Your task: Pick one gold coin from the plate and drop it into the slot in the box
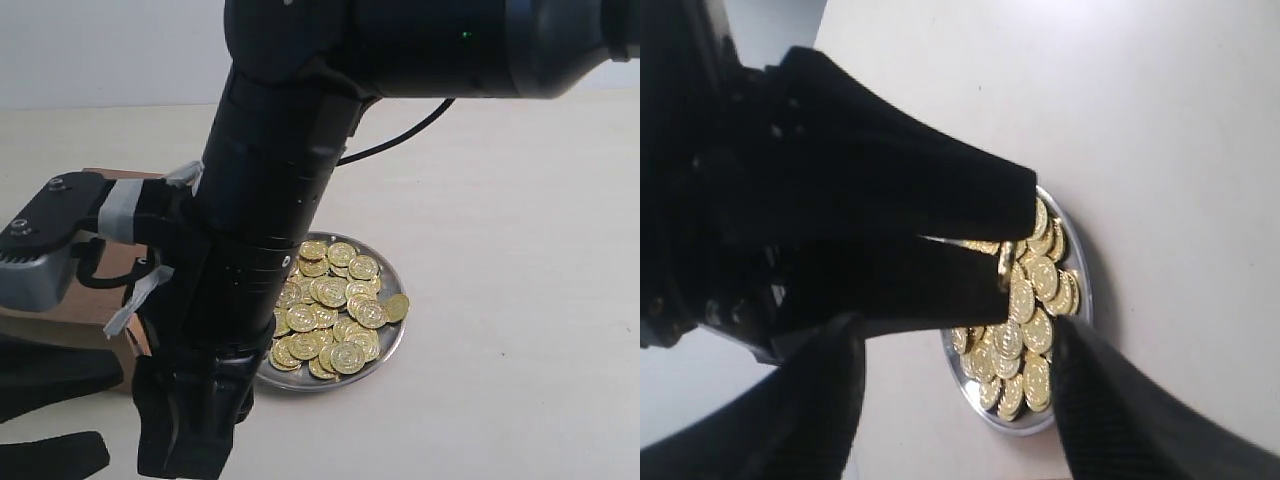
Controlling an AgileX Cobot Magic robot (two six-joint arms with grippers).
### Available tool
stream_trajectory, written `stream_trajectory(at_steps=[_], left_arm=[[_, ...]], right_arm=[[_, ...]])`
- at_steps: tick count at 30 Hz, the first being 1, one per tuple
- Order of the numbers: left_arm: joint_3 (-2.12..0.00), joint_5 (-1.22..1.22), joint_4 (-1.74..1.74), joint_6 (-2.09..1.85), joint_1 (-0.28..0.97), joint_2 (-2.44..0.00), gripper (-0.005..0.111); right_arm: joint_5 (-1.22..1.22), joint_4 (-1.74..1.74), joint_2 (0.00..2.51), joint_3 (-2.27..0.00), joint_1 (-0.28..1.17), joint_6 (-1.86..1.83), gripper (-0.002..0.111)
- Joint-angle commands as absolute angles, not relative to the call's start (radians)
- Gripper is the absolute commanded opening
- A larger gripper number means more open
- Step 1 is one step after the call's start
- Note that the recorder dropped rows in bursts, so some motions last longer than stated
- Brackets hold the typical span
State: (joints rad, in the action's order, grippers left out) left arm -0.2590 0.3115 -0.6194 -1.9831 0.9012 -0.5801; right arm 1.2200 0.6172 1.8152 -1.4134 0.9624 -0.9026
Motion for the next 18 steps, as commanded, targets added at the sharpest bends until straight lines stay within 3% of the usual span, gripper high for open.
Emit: stream_trajectory(at_steps=[1, 18], left_arm=[[-0.279, 0.322, -0.717, -2.075, 0.909, -0.618, 0.054], [-0.291, 0.25, -0.725, -2.097, 0.979, -0.734, 0.052]], right_arm=[[1.221, 0.63, 1.81, -1.413, 0.965, -0.915, 0.033], [1.221, 0.634, 1.808, -1.413, 0.965, -0.939, 0.033]])
